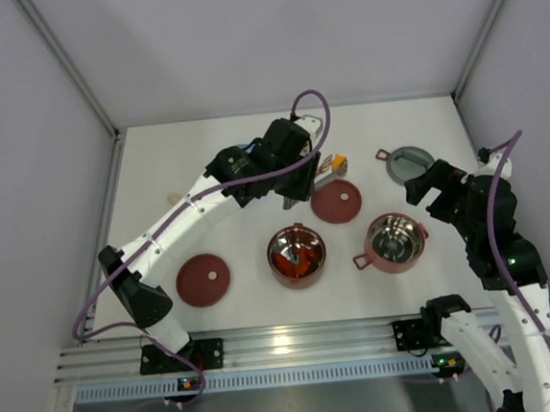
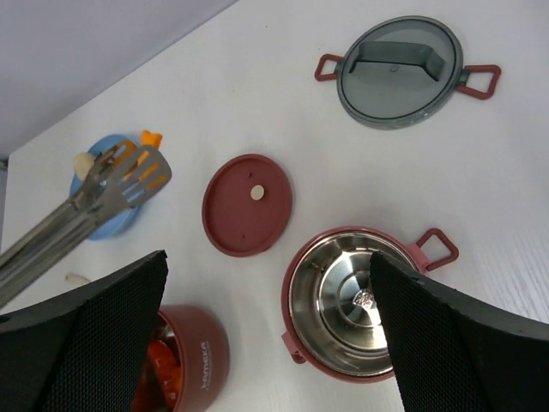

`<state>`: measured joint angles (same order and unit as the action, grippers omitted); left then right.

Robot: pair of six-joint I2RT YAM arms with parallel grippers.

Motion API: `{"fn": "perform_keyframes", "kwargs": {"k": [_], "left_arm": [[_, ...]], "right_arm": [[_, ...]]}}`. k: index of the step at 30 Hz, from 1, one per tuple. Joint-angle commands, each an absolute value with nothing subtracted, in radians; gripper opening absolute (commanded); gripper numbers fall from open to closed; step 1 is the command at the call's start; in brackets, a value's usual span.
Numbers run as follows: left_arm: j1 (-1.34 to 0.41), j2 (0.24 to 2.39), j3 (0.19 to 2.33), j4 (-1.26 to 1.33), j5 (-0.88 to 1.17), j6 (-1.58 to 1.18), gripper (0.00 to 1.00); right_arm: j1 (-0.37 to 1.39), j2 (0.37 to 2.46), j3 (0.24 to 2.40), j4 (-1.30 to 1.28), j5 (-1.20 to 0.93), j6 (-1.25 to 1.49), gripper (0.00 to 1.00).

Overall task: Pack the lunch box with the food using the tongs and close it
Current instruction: Place the fake food in the packing box.

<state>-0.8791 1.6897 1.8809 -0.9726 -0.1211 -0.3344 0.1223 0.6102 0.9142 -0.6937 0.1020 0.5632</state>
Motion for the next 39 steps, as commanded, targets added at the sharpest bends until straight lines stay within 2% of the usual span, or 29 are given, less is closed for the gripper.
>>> {"fn": "perform_keyframes", "kwargs": {"k": [1,14,21,24,28,29,31,32,36,39], "left_arm": [[-0.943,1.678,1.875,-0.885,-0.095,-0.310,0.00],[-1.175,1.701,1.816,-0.825,-0.051,-0.299,0.00],[-1.204,1.736,1.805,-0.796,-0.020,-0.304,0.01],[-1.204,1.749,1.804,-0.792,-0.024,-0.301,0.06],[-1.204,1.759,1.805,-0.779,-0.021,-0.299,0.19],[-1.204,1.763,1.809,-0.779,-0.020,-0.298,0.25],[-1.204,1.772,1.815,-0.779,-0.015,-0.295,0.29],[-1.204,1.775,1.818,-0.779,-0.014,-0.293,0.36],[-1.204,1.776,1.819,-0.773,-0.014,-0.290,0.46],[-1.204,1.773,1.822,-0.773,-0.018,-0.290,0.50]], "right_arm": [[0.112,0.589,0.991,-0.784,0.216,0.603,0.99],[0.112,0.606,1.065,-0.822,0.333,0.600,0.99],[0.112,0.612,1.058,-0.821,0.316,0.591,1.00],[0.112,0.612,1.057,-0.821,0.316,0.588,0.99],[0.112,0.618,1.057,-0.821,0.310,0.581,0.99],[0.112,0.618,1.055,-0.819,0.308,0.578,0.99],[0.112,0.620,1.054,-0.821,0.305,0.577,0.99],[0.112,0.618,1.052,-0.821,0.304,0.575,1.00],[0.113,0.621,1.054,-0.819,0.304,0.571,0.99],[0.112,0.624,1.054,-0.816,0.302,0.569,0.99]]}}
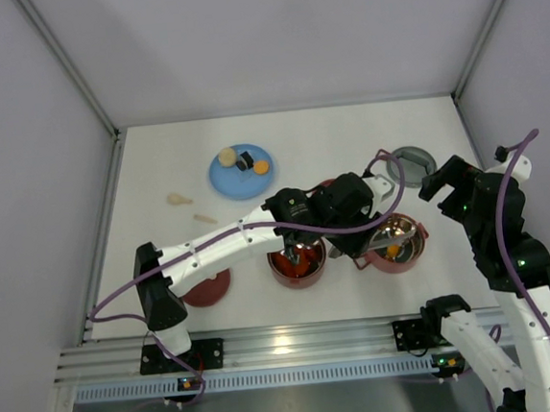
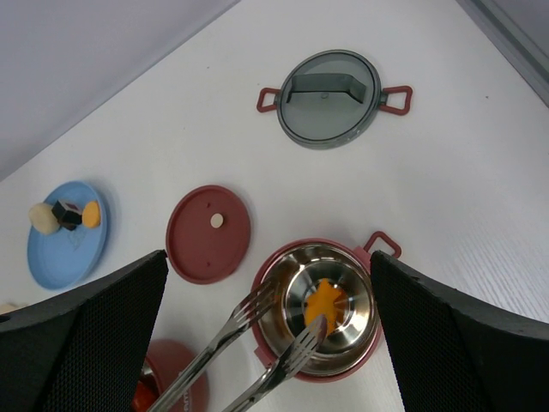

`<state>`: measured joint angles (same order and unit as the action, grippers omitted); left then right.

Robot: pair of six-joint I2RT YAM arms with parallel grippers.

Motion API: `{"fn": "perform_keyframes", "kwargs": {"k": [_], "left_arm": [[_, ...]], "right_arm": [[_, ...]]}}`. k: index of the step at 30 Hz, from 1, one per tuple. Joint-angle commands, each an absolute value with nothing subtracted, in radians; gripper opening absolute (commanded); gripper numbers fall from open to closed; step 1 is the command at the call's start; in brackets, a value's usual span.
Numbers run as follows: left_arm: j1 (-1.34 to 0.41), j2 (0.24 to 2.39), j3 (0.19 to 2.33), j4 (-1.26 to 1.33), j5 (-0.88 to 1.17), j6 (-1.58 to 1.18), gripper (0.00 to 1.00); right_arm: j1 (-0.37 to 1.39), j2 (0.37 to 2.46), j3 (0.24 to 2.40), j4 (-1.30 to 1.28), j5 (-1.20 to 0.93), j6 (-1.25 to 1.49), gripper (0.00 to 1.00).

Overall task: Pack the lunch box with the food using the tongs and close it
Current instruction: Place the fake food in the packing box.

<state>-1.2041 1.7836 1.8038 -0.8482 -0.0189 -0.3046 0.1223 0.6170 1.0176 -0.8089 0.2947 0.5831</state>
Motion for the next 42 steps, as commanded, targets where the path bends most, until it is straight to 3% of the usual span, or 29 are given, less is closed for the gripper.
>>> {"fn": "perform_keyframes", "kwargs": {"k": [1,8,15,30,42], "left_arm": [[-1.204,1.772,1.824,-0.775,-0.018,-0.290,0.50],[-1.204,1.758,1.816,-0.764,-0.031,-0.296,0.52],[-1.189,1.715,1.830,-0.784,-0.176,-0.322,0.53],[-0.698,1.638,1.741,-0.858,-0.339,-0.411,0.53],[-0.532,1.755,1.747,-0.848,-0.348,-0.405,0.52]], "right_arm": [[0.112,0.624,1.052,-0.813,0.301,0.568,1.00],[0.112,0.630,1.046,-0.807,0.291,0.565,0.99],[0.113,0.635,1.048,-0.802,0.282,0.558,0.99],[0.112,0.661,1.042,-0.790,0.252,0.534,0.99],[0.112,0.672,1.008,-0.776,0.219,0.532,0.99]]}}
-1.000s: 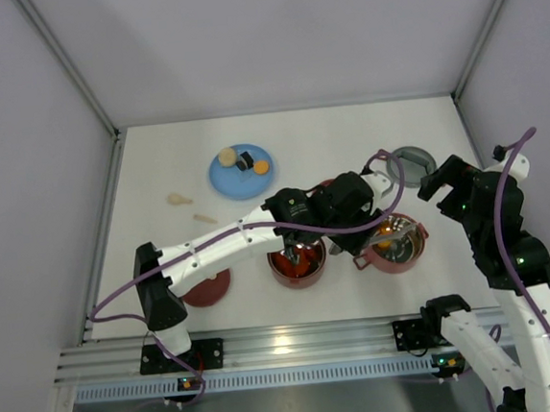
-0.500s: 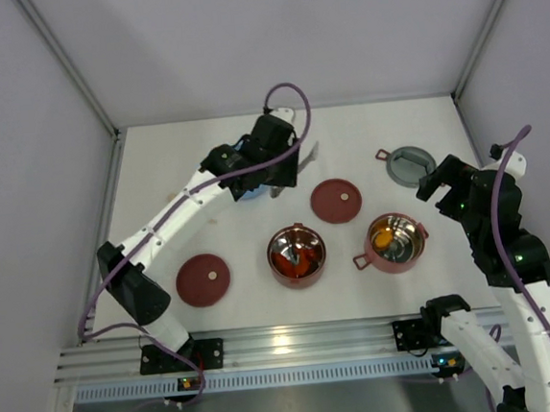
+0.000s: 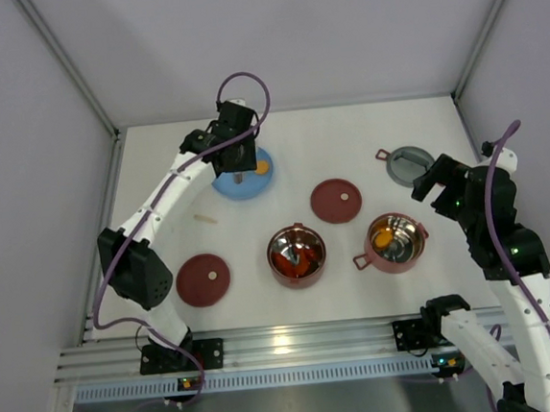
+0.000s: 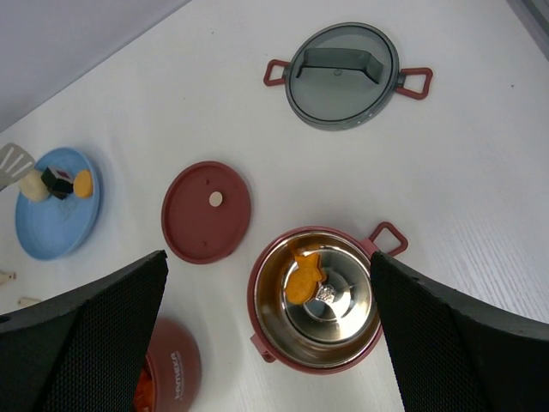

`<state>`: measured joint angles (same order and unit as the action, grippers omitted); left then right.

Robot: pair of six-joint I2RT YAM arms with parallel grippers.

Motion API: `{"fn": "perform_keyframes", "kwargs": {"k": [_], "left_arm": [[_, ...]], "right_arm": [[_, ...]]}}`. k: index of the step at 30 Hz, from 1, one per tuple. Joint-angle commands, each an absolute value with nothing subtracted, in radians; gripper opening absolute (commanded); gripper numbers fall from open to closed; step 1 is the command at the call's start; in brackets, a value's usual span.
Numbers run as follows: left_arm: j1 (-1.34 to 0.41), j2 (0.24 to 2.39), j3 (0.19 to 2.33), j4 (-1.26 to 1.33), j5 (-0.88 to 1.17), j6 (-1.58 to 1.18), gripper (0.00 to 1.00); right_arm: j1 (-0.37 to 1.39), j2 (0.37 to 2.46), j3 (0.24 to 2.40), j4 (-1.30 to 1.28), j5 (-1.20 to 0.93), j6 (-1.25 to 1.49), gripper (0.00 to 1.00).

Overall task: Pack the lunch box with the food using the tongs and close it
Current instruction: Pick up the fake food from the plate.

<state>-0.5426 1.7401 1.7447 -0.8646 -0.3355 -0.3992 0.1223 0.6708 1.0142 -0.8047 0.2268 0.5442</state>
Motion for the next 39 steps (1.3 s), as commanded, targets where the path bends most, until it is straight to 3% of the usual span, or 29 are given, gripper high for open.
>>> {"fn": "perform_keyframes", "kwargs": {"k": [1,26,39], "left_arm": [[-0.529,1.767,1.750,-0.850,-0.347,-0.403,0.52],[-0.492,1.885,1.806,-0.835,-0.284,-0.371,0.51],[-0.491,1.916,1.844,-0.864,-0.282,-0.362,0.38]], "right_arm": [[0.112,0.672,1.006,-0.773,0.218,0.534,0.99],[0.112,0.672,0.973,-0.761,0.206,0.525,0.99],[0.112,0.673,0.956,-0.749,0.189,0.520,0.99]]}}
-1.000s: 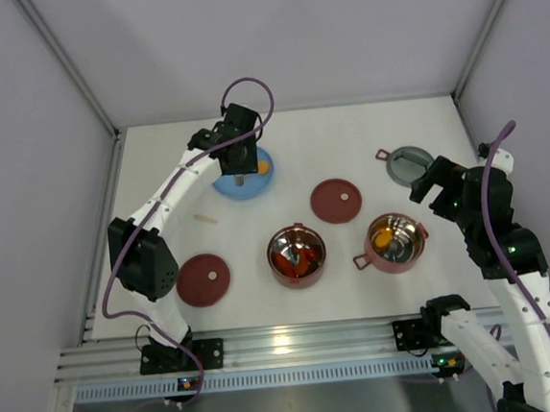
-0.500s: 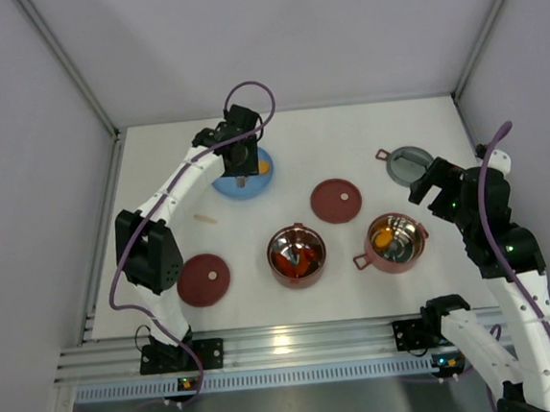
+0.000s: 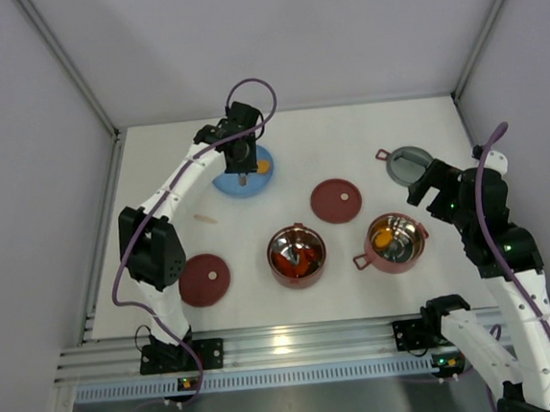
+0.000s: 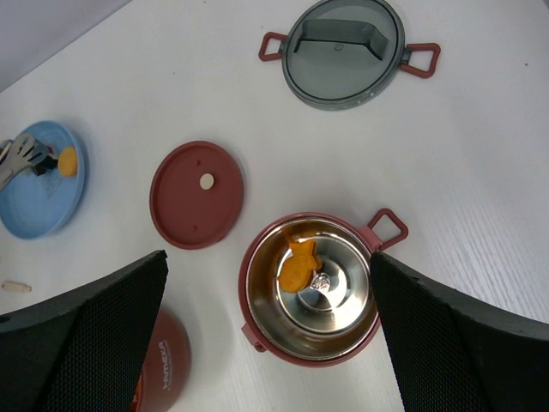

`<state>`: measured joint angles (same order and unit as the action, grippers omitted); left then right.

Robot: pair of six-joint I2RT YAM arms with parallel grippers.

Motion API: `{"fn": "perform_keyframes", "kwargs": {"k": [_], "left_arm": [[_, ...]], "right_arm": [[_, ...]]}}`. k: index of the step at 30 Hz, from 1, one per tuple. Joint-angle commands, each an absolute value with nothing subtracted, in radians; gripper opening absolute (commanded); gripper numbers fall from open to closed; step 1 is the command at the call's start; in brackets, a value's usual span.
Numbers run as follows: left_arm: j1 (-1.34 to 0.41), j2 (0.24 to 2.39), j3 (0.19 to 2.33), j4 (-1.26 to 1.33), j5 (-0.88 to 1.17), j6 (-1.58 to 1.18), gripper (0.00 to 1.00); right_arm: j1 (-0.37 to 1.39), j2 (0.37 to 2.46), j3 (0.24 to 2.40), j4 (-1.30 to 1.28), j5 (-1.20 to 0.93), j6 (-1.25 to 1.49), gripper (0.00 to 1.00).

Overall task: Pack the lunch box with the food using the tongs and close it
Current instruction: Pick up the fake food from the plate.

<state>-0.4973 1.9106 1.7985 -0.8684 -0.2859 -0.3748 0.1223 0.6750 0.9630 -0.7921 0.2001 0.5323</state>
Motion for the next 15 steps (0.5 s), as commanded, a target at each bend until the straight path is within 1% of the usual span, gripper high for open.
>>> {"fn": "perform_keyframes", "kwargs": {"k": [1,8,13,15], "left_arm": [[-0.492,1.917,1.844,-0.865,-0.282,-0.364,0.36],[-0.492,1.891,1.841,-0.874,-0.287,-0.360,0.23],[-0.492,1.859,1.836,-0.882,-0.287,-0.359,0.18],[-0.492,1.848,1.838,-0.882,-0.285,-0.357,0.15]], "right_arm": [[0.112,0.673,0.956,-0.747,0.187,0.520,0.99],[0.112,0.680,0.951,-0.742,0.178,0.522,0.99],[0.112,0.683,0.950,-0.738,0.175,0.523,1.00],[0.112,0.683,0.951,-0.739,0.173,0.525,1.00]]}}
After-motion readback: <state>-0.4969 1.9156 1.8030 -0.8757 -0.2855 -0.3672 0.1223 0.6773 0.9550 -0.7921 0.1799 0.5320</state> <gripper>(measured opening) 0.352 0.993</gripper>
